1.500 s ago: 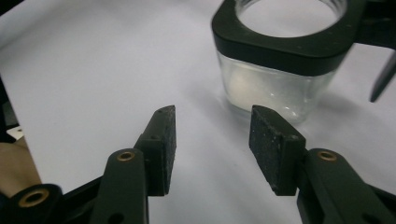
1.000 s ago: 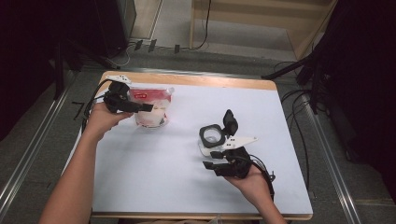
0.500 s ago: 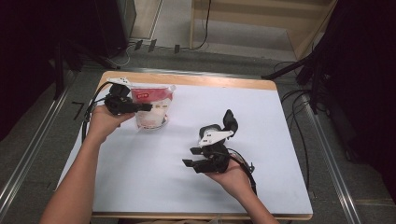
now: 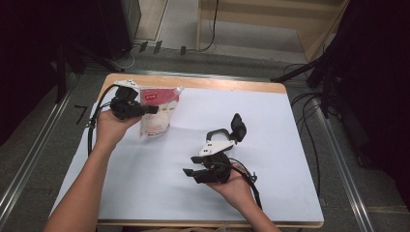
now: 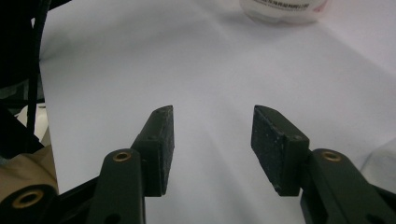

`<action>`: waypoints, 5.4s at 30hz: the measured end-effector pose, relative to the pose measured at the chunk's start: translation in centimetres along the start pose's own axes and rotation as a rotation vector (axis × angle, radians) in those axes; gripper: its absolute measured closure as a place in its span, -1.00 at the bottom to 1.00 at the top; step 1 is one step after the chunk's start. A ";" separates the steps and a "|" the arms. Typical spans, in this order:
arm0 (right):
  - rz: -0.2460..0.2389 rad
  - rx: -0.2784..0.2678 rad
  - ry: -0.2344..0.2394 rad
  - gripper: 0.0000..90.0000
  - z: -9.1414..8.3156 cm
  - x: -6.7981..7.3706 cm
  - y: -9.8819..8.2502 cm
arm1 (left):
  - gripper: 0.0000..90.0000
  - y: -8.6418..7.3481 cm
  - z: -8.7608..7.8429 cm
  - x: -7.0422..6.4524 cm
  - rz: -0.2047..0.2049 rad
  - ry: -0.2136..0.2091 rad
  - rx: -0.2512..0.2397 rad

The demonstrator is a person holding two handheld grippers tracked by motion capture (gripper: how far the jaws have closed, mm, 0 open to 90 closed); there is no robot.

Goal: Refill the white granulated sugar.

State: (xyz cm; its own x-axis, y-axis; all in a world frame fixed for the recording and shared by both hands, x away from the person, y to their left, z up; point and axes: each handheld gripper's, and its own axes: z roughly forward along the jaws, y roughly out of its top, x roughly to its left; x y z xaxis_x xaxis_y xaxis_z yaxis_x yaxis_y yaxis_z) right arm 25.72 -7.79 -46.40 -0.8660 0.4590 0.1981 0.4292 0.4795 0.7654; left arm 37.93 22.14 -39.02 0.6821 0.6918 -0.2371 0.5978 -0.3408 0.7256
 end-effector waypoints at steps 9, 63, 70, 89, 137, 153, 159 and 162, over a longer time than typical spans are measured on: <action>0.001 -0.019 0.003 0.01 0.9 0.3 -0.2 | 1.00 0.3 -2.9 -2.1 -0.020 -0.076 -0.020; 0.072 -0.132 -0.171 0.32 4.8 -0.7 -1.1 | 1.00 0.4 -3.2 -9.1 -0.154 -0.396 0.081; -0.025 -0.162 -0.135 0.40 4.6 0.4 -1.0 | 1.00 0.3 -3.2 -8.7 -0.176 -0.373 0.068; -0.185 -0.072 -0.050 0.26 4.8 3.9 0.2 | 0.95 0.4 -1.3 -10.1 -0.076 -0.313 0.085; 0.020 -0.062 0.088 0.23 4.4 4.7 0.7 | 0.68 1.2 3.5 -12.8 -0.109 -0.312 0.109; 0.153 -0.130 0.149 0.32 3.4 2.9 0.6 | 0.53 2.2 3.6 -14.3 -0.057 -0.228 0.135; 0.140 -0.140 0.142 0.32 3.1 2.8 0.7 | 0.68 2.3 3.3 -14.3 -0.067 -0.214 0.145; 0.114 -0.132 0.132 0.25 3.3 3.2 0.8 | 0.83 2.3 3.3 -14.3 -0.064 -0.188 0.149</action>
State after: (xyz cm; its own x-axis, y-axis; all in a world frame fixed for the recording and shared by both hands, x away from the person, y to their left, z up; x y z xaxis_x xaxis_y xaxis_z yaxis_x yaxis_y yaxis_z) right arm 24.13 -3.52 -47.17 -0.8433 0.3990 0.3600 0.4969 0.3237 0.8052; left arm 30.95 9.30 -36.07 0.6987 0.5892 -0.4058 0.6885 -0.3997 0.6051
